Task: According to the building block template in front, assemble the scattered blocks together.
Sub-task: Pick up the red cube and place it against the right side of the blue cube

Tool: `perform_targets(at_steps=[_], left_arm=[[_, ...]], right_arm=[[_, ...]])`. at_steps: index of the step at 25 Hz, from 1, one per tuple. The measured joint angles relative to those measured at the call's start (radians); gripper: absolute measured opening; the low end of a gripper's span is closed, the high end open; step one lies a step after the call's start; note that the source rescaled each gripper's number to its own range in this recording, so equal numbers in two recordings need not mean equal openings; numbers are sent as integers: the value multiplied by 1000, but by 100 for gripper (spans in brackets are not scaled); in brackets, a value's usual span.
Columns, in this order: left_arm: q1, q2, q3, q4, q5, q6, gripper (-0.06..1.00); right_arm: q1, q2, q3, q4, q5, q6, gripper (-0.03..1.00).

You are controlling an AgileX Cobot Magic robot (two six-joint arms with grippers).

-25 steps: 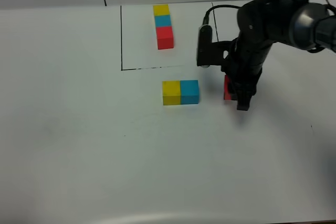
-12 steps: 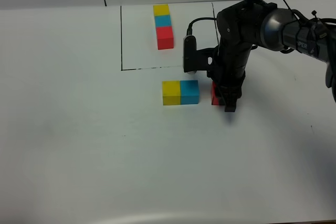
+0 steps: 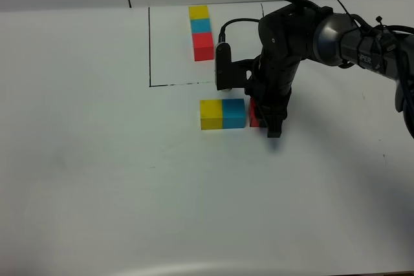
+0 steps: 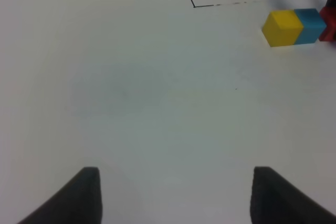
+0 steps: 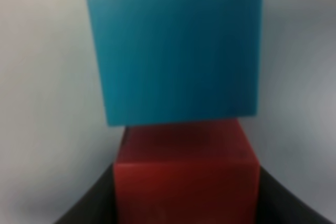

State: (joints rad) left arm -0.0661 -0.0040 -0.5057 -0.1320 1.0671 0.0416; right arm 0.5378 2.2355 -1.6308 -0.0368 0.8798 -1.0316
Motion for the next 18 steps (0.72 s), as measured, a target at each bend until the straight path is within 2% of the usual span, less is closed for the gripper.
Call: perform_targets(at_steps=[18], left_arm=[[0, 0, 0, 0, 0, 0, 31]], right_arm=[[20, 5, -2, 5, -9, 6, 2]])
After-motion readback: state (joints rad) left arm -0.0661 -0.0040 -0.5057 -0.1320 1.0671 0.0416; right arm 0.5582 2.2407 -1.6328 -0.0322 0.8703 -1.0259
